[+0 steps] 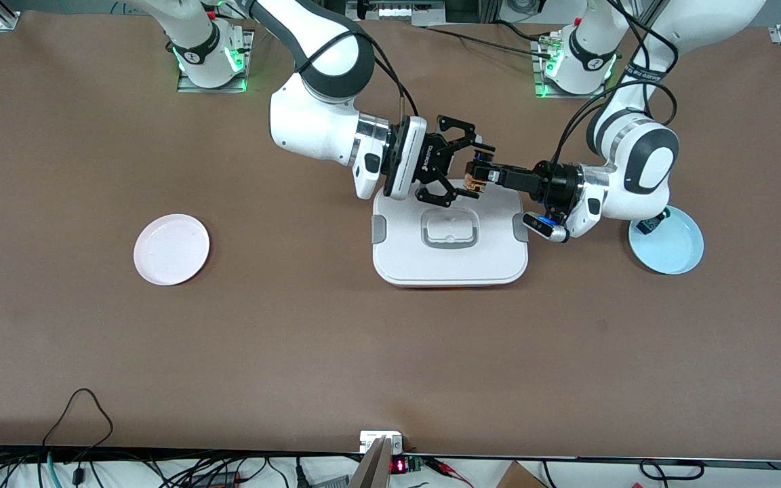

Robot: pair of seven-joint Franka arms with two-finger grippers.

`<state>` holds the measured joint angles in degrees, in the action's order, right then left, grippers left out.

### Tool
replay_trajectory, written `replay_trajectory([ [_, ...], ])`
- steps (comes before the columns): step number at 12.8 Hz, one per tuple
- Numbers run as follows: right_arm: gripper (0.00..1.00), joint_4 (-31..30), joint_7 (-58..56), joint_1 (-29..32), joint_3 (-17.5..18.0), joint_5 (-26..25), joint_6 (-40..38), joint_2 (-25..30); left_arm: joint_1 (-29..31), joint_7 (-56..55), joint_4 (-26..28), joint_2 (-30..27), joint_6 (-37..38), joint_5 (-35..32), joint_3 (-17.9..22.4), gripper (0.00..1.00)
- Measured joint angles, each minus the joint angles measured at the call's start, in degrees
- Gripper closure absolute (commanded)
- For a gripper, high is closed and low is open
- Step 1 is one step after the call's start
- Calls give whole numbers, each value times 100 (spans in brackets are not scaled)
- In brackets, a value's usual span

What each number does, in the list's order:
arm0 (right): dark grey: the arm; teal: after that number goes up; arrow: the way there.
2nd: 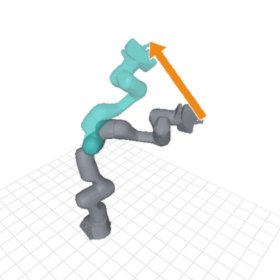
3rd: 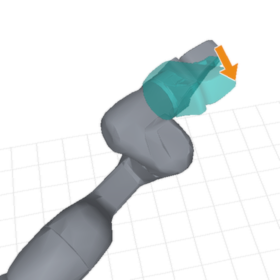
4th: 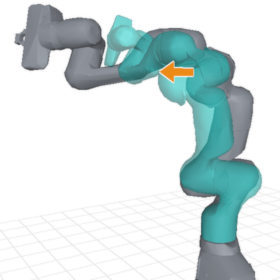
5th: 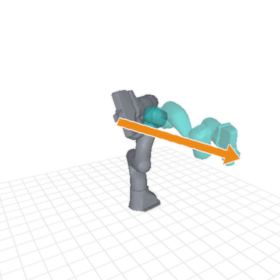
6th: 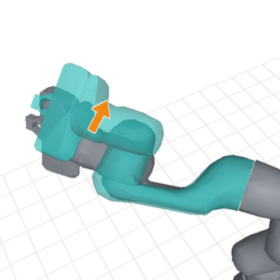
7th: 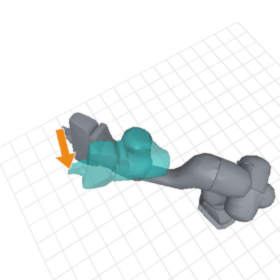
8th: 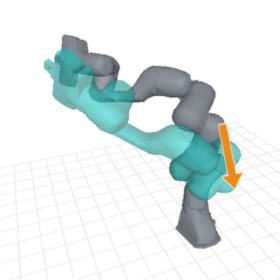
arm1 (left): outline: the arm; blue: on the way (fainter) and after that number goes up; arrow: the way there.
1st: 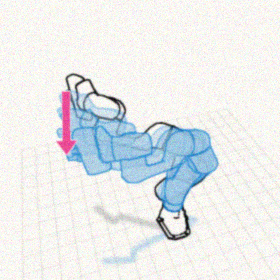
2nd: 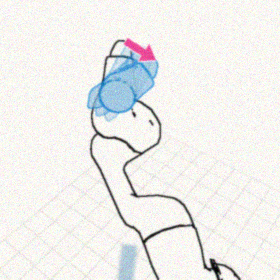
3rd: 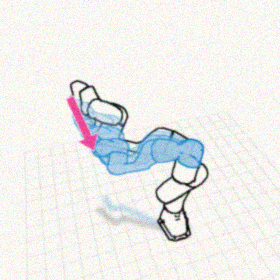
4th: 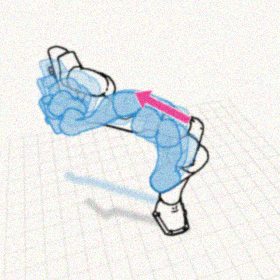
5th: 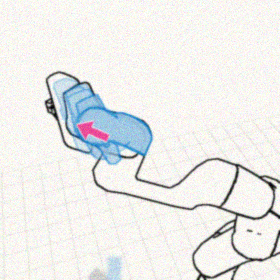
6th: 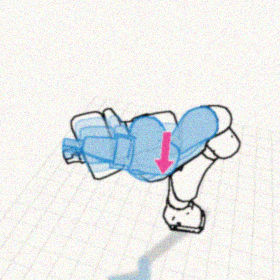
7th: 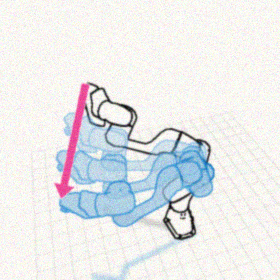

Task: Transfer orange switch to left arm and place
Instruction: 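Grasp the switch with the left gripper while the right gripper holds it, then open the right gripper and withdraw while the left gripper pulls the switch away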

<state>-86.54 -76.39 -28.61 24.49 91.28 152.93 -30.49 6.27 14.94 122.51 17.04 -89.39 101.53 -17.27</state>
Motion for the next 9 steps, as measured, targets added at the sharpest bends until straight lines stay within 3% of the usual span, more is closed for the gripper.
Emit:
replay_trajectory([
  [4, 0, 71, 126, 124, -21, 1, -11, 83, -3, 2, -75, 1, 0, -91, 3, 77],
  [7, 0, -141, 133, 487, -44, -33, -374, 432, 30, -15, -630, 0, -1, -1349, 50, 78],
  [9, 0, -500, 132, 860, -62, -366, -859, 797, 141, -112, -1142, -1, -1, -2323, 83, 78],
])
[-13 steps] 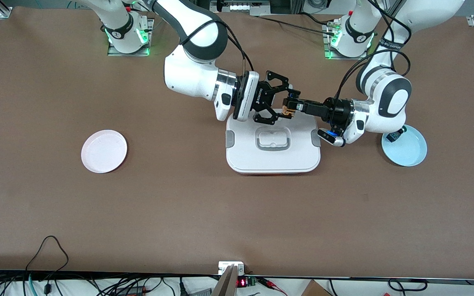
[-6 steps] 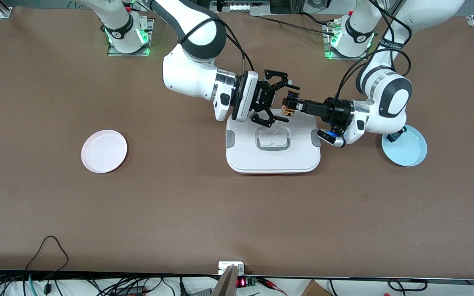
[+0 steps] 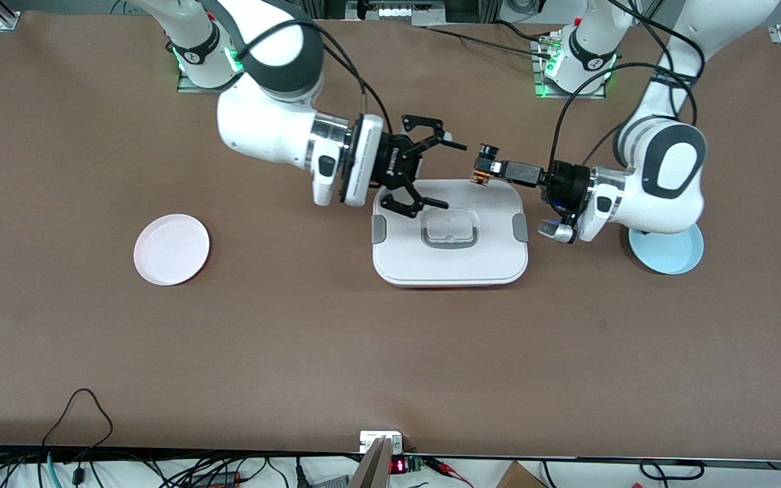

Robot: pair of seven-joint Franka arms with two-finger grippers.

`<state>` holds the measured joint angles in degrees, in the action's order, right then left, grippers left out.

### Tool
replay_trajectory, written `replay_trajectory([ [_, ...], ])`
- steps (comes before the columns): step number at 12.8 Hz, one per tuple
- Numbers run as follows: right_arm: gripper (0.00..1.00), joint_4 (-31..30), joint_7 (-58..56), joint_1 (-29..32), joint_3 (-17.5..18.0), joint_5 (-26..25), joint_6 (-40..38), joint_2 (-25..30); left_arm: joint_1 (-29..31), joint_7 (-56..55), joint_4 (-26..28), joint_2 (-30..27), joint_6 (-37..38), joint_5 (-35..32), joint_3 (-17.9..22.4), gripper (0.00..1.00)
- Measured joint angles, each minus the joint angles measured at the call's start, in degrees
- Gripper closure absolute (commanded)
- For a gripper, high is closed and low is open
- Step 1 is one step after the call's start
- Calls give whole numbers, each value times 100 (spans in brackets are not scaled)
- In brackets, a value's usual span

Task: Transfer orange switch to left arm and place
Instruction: 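Open the right gripper and withdraw while the left gripper pulls the switch away, then lower the switch onto the blue plate while the right gripper retracts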

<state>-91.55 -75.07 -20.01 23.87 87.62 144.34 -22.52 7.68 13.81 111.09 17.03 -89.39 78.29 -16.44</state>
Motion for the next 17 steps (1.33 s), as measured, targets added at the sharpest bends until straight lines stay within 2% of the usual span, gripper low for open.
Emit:
replay_trajectory([
  [2, 0, -366, 6, 410, -161, -686, -809, 332, 130, -14, -402, 1, 14, -1143, 6, 79],
  [4, 0, -527, 12, 598, -837, -1453, -1993, 569, 249, -8, -860, 1, 200, -2367, 9, 80],
  [7, 0, -562, 49, 670, -1953, -2262, -3557, 769, 327, 283, -1484, -1, 499, -4127, 10, 80],
  [10, 0, -646, 386, 703, -2940, -3386, -4425, 949, 420, 1110, -1608, 7, 551, -5460, 15, 81],
  [13, 0, -699, 1252, 720, -3345, -4443, -4524, 1097, 461, 1767, -1614, 26, 488, -6705, 24, 81],
  [17, 0, -700, 3248, 678, -3358, -6080, -4601, 1748, 517, 2976, -1621, 150, -196, -8449, 37, 81],
])
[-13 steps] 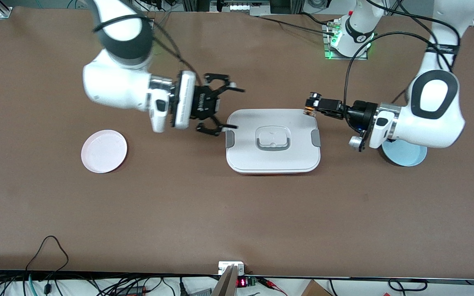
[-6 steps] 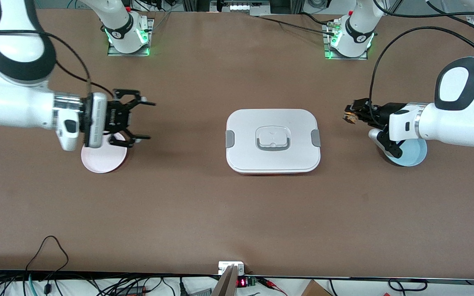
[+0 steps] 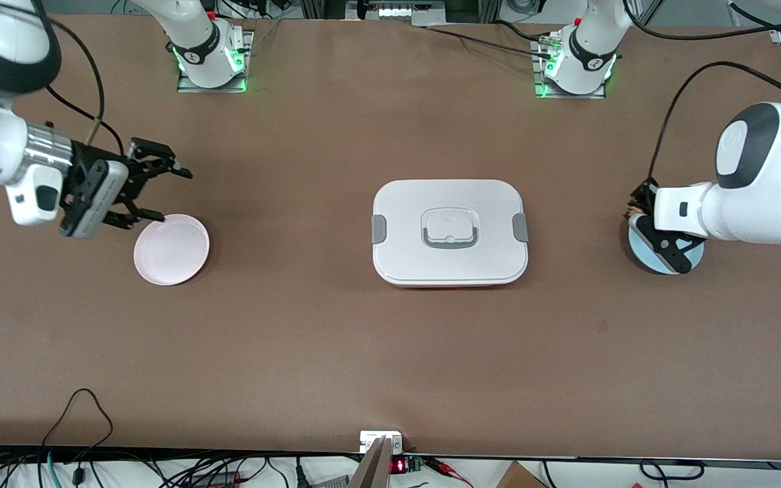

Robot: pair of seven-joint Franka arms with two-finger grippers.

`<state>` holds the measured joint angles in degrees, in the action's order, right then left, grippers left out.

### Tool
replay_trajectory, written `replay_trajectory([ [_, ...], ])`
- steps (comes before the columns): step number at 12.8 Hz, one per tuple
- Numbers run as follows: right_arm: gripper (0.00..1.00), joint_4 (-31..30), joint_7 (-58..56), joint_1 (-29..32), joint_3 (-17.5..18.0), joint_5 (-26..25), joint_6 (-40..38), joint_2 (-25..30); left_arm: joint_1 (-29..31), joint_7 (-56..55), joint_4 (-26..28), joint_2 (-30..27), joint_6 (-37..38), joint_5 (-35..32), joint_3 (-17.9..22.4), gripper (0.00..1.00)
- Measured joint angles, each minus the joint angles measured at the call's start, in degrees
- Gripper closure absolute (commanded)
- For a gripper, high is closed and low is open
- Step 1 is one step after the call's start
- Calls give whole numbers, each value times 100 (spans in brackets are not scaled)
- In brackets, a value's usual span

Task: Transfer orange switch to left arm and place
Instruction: 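Lower the switch onto the blue plate while the right gripper retracts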

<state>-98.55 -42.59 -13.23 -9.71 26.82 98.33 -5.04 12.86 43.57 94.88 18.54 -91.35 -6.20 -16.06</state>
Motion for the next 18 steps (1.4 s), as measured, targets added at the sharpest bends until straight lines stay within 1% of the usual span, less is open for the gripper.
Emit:
replay_trajectory([
  [1, 0, -5, 390, -8, 0, -295, -70, 145, 108, 305, 1, 93, -181, -265, 11, 81],
  [2, 0, -16, 689, -7, -1, -474, -100, 233, 277, 663, 2, 233, -407, -392, 24, 81],
  [5, 0, -45, 1399, 9, -50, -960, -103, 272, 863, 1853, 6, 792, -1205, -800, 45, 81],
  [8, 0, -45, 2253, -13, -40, -1580, -103, 341, 1093, 2550, 3, 1181, -1719, -1150, 42, 81],
  [10, 0, -42, 3161, -60, 130, -2024, -200, 445, 1193, 2819, 3, 1387, -1984, -1443, 42, 81],
  [12, 0, -20, 4023, -118, 408, -2452, -418, 546, 1305, 3129, 9, 1534, -2057, -1477, 43, 81],
  [14, 0, 44, 4318, -139, 499, -2577, -456, 597, 1358, 3328, 94, 1638, -2070, -1486, 41, 80],
  [18, 0, 143, 4705, -18, 427, -2594, -455, 599, 1527, 3490, 419, 1690, -2341, -1490, 28, 79],
])
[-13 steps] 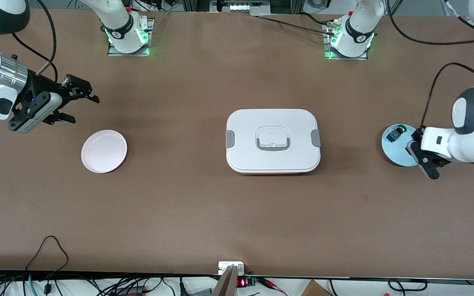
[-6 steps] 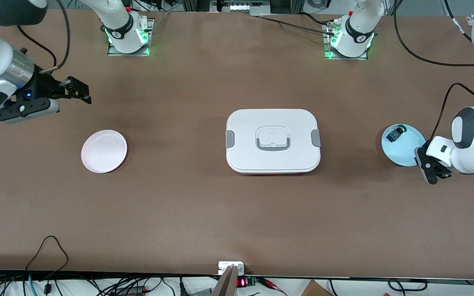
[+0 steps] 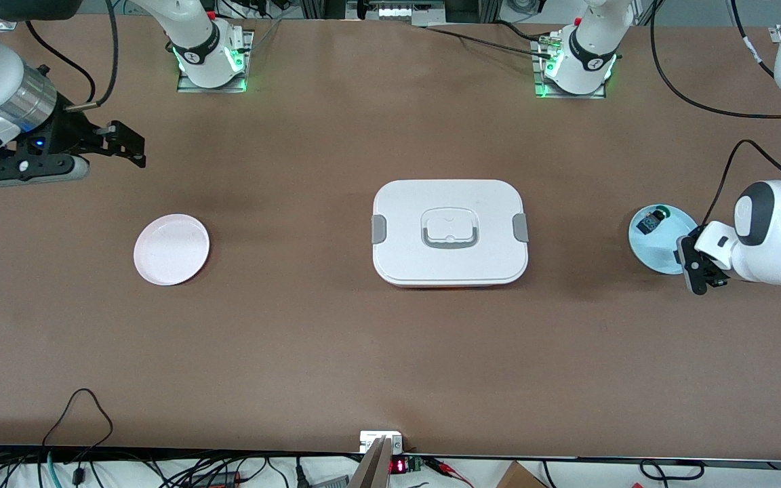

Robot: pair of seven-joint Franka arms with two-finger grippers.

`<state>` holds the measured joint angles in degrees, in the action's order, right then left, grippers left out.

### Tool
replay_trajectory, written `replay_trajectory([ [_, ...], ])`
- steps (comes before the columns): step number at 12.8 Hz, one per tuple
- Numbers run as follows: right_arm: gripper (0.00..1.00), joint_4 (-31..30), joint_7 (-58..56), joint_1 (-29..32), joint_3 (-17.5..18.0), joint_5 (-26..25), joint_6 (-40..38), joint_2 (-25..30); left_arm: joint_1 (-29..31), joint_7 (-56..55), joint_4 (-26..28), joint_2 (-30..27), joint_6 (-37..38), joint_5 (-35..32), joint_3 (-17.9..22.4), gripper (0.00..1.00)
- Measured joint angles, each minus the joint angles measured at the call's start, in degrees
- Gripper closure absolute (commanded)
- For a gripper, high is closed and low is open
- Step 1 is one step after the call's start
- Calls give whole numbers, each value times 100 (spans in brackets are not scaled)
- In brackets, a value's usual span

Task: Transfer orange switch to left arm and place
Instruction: 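Lower the switch onto the blue plate while the right gripper retracts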

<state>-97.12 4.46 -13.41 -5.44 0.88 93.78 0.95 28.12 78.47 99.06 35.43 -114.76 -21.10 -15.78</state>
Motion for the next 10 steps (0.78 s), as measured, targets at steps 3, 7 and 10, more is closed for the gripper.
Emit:
replay_trajectory([
  [3, 0, 11, 121, 57, -5, -47, 105, -17, 101, 130, 253, 10, -128, 0, -11, 77],
  [7, 0, 12, 161, 51, 4, -101, 290, -176, 217, 182, 442, 18, -193, 0, -37, 71],
  [10, 0, 37, 188, 51, 7, -100, 530, -214, 218, 182, 476, 40, -194, 2, -68, 68],
])
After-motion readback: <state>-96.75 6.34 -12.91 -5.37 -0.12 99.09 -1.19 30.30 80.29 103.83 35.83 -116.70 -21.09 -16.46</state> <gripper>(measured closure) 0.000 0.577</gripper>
